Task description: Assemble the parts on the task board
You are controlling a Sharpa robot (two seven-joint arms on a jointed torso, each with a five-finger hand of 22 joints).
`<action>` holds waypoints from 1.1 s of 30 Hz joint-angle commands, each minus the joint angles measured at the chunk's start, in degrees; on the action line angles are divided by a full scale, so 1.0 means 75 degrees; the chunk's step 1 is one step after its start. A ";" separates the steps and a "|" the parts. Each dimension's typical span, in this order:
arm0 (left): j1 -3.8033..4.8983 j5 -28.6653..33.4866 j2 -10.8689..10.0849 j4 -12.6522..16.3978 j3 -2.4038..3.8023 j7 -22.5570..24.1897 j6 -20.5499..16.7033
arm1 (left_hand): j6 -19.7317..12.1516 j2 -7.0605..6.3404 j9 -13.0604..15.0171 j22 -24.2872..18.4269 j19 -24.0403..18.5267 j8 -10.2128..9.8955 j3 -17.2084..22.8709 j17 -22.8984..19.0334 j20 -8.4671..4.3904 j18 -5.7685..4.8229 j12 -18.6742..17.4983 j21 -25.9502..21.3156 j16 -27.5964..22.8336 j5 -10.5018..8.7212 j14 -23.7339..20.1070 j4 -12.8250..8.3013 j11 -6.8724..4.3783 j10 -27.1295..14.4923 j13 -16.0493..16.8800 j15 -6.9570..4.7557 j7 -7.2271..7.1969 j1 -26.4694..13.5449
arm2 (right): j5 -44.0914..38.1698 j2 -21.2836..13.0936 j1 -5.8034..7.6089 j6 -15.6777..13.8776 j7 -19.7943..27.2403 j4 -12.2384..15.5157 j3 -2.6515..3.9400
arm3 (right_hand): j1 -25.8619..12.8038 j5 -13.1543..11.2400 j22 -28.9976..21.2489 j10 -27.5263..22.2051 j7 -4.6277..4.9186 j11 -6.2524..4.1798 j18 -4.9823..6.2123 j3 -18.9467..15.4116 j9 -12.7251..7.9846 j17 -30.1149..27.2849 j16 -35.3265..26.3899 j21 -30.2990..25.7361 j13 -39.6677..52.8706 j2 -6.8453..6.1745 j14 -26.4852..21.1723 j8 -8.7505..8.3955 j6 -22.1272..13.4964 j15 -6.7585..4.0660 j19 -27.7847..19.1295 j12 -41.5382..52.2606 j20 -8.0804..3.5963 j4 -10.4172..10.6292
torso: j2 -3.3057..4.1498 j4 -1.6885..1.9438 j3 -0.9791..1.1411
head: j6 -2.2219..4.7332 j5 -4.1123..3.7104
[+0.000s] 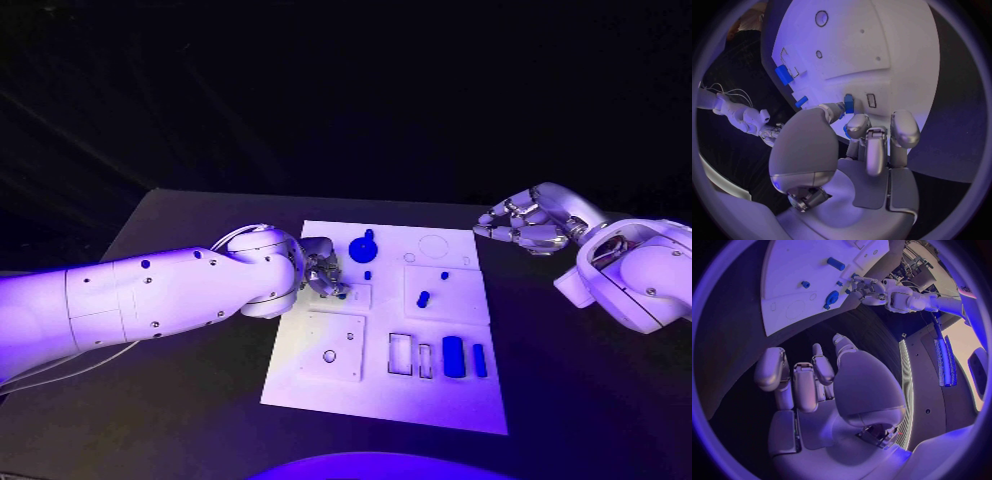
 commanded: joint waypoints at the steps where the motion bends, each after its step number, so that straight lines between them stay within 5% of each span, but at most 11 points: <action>1: -0.0034 0.0005 0.0000 0.0016 -0.0025 -0.0066 0.0322 | 0.0184 -0.0075 0.0044 0.0007 0.0051 0.0054 0.1102 0.2013 -0.0016 -0.0070 0.0053 0.0036 0.0050 -0.0017 0.0786 -0.1179 -0.0025 0.0060 0.0028 -0.0067 -0.0123 -0.0049 | -0.0043 -0.0003 -0.0004 -0.0001 0.0044 0.0010 0.0003 | -0.0063 0.0040 -0.0008 0.0062 -0.0011 -0.0009 0.0038 0.0009 0.0008 0.0005 -0.0037 -0.0028 -0.0009 0.0003 0.0310 0.0034 -0.0029 -0.0056 0.0029 0.0031 -0.0018 0.0042 | -0.0001 -0.0001 0.0001 | -0.0002 -0.0001; 33: -0.0033 0.0115 0.0015 -0.0043 -0.0025 -0.0139 0.0321 | 0.0330 0.0210 0.0196 0.0173 0.0181 0.0282 0.0118 0.2013 -0.0126 -0.0106 0.0177 0.0090 0.0050 -0.0014 0.0786 -0.0296 -0.0147 0.0161 0.0167 -0.0176 -0.0277 -0.0909 | -0.0043 0.0010 -0.0004 -0.0011 0.0038 -0.0010 0.0003 | -0.0070 0.0055 -0.0019 0.0053 -0.0013 -0.0010 0.0042 0.0005 0.0010 -0.0016 -0.0052 -0.0049 -0.0022 0.0008 0.0306 0.0041 -0.0031 -0.0057 0.0023 0.0021 -0.0019 0.0057 | 0.0000 0.0000 0.0002 | -0.0010 -0.0010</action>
